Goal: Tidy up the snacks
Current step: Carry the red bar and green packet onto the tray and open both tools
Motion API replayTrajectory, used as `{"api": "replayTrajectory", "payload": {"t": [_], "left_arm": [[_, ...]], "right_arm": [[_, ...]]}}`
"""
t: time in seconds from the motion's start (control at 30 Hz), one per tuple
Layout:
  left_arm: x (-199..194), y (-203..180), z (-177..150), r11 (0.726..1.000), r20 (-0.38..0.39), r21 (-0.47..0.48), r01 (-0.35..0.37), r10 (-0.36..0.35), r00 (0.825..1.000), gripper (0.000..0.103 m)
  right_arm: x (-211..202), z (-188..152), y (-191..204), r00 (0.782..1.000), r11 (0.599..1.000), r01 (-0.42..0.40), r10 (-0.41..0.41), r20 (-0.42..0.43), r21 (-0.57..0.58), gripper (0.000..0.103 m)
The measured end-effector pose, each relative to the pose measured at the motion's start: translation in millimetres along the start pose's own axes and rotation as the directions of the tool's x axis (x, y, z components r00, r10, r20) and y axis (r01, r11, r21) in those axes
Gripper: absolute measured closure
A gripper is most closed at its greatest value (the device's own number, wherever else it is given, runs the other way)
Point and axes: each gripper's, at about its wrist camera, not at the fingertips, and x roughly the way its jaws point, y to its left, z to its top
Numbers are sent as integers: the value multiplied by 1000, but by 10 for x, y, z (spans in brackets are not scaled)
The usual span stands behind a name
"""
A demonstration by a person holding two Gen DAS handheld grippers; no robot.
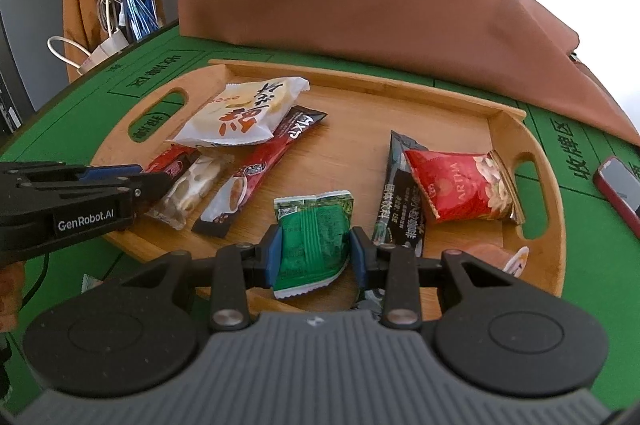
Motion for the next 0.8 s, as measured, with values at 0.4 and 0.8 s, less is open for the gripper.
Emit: {"api": "replayTrajectory", "payload": {"t": [0.4,0.8], "left_arm": [[41,-12,-24,1000,5,12,-11,11,1000,79],[-84,-43,5,999,40,43,-8,6,999,77]], "right_arm": [[30,-13,-23,1000,1000,-7,7,11,15,62],[-22,-4,-55,999,999,-22,21,30,36,53]]}}
